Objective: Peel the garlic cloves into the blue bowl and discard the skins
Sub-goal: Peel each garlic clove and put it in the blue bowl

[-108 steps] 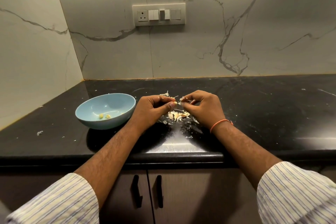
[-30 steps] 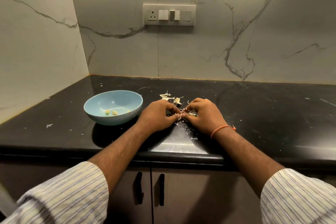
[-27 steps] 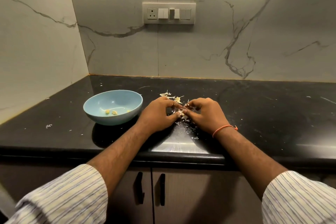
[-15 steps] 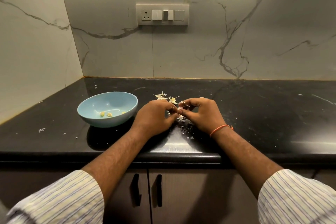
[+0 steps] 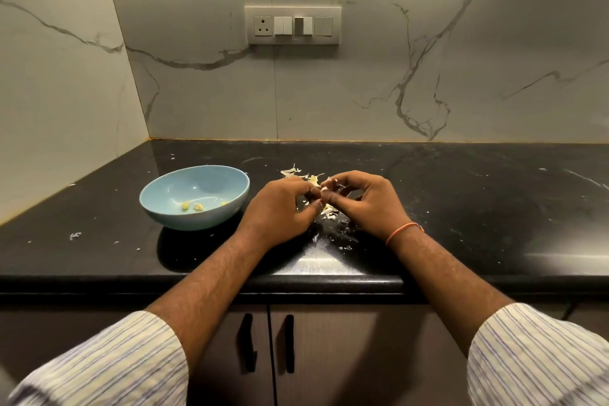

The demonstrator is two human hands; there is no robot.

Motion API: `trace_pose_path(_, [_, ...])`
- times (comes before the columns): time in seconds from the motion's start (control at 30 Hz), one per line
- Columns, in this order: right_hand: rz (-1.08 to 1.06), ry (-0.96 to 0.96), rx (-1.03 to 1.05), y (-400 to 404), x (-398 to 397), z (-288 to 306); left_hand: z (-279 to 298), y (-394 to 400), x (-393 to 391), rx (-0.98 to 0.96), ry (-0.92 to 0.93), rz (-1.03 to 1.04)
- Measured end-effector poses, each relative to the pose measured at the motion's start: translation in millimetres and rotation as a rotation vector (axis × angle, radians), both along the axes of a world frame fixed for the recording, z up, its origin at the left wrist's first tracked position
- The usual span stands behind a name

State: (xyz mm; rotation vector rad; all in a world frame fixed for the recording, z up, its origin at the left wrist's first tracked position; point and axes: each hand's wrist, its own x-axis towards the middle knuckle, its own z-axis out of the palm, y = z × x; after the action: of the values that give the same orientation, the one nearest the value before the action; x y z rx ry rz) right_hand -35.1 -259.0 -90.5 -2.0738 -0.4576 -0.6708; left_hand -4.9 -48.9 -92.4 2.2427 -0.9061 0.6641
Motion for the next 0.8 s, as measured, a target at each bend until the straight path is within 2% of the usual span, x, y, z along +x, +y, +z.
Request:
trace_pose_path(0.27, [-0.043, 0.017, 0.015, 1, -4, 1, 3, 6, -4, -0.175, 0.115, -0.133])
trace_pose_path(0.63, [-0.031, -0.051, -0.062, 5, -12, 2, 2, 9, 2, -0.203, 0.196, -0.170])
trace_pose_path(0.8, [0.025, -0.054, 0.047, 3, -12, 3, 2, 9, 5, -0.226, 0.226, -0.182])
